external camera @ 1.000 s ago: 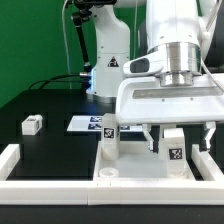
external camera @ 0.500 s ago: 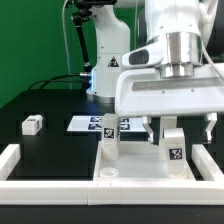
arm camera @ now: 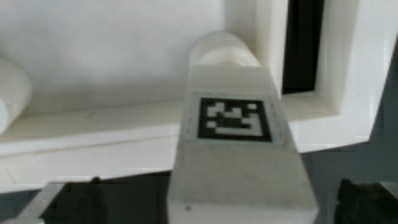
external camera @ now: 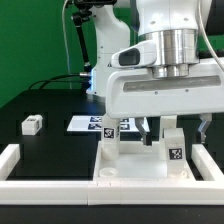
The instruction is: Assemble square table
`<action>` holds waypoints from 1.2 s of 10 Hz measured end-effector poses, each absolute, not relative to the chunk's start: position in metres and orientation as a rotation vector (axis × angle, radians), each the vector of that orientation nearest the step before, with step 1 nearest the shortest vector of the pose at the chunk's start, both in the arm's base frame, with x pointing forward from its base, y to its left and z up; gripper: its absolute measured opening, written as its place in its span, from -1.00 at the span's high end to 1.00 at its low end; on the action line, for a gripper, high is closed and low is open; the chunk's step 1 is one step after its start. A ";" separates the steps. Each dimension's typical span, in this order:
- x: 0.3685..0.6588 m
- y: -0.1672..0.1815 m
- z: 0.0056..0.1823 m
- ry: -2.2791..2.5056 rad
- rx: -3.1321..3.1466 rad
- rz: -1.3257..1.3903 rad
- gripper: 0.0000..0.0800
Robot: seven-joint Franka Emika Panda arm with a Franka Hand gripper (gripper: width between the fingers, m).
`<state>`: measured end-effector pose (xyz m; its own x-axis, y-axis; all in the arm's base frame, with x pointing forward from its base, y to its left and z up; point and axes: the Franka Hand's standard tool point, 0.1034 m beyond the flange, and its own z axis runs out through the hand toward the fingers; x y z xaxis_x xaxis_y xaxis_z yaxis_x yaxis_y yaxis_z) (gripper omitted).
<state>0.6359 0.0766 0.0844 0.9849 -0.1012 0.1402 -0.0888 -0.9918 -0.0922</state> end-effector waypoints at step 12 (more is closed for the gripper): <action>0.634 0.081 0.074 0.759 -2.945 0.160 0.28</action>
Offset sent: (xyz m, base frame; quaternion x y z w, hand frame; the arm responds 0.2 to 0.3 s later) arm 0.0039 0.0183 -0.0078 0.0319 -0.0930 0.0745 0.9924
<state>0.6336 0.0806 0.0737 0.8704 -0.4761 -0.1253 -0.4861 -0.8714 -0.0662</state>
